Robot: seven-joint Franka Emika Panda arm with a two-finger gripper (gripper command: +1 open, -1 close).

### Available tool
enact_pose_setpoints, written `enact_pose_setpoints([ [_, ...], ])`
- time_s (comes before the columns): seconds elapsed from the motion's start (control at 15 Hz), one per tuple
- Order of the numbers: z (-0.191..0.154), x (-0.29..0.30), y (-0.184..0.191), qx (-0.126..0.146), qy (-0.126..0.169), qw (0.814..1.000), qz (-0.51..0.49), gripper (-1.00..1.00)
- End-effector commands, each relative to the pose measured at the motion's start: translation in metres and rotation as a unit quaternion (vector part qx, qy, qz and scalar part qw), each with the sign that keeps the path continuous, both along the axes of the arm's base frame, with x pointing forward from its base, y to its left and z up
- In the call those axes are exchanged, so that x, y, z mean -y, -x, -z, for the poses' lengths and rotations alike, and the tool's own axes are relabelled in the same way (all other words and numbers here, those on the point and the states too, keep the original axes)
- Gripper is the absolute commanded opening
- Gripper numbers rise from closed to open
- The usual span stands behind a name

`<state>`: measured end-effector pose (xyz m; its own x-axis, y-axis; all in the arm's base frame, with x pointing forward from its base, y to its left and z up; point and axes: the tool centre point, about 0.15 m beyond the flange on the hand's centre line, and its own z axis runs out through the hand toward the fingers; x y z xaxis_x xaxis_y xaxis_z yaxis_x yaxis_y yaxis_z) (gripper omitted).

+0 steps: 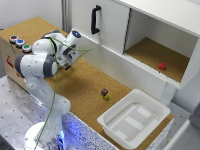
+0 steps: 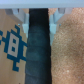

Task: Grasp the drawer handle, then open it

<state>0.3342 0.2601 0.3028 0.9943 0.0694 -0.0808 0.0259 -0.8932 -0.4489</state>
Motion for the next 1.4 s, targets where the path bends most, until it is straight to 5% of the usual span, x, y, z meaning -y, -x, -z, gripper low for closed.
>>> enact_pose_setpoints([
  [0.0, 0.034, 0.048, -0.014, -0.004, -0.032, 0.999, -0.011, -1.0],
  [1.33, 0.034, 0.12, -0.006, -0.002, -0.016, 0.997, 0.075, -1.0],
])
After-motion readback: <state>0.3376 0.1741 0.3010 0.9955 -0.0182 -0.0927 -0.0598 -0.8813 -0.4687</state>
